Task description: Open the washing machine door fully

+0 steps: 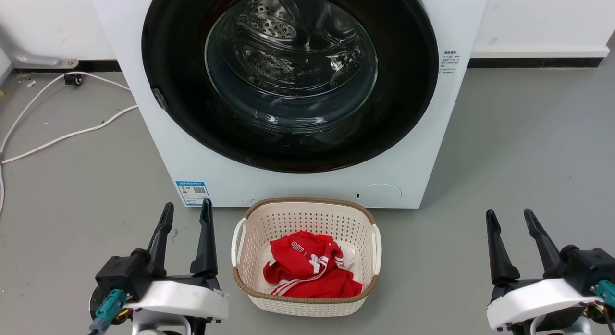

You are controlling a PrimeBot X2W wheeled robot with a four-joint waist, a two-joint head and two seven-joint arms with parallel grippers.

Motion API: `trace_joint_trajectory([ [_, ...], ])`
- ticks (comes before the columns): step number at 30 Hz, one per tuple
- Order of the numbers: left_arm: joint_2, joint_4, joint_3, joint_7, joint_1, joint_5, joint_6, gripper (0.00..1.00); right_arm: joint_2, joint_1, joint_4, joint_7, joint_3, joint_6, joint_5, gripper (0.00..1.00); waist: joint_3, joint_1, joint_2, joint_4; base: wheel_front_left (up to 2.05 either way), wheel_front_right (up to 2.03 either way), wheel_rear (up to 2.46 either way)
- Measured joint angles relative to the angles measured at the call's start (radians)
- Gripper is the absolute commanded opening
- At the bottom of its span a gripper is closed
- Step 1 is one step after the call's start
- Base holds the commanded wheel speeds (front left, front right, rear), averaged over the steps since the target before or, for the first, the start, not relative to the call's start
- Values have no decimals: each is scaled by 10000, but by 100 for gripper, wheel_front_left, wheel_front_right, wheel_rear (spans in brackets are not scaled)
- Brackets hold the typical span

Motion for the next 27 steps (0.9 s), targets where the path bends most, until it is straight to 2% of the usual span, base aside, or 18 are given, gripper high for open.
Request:
trace_joint_trajectory([
  [27, 6, -10, -217, -525, 184, 1825, 219, 100, -4, 148, 13, -247, -13, 0, -1344, 100, -110, 0, 0, 31, 0, 0, 0],
])
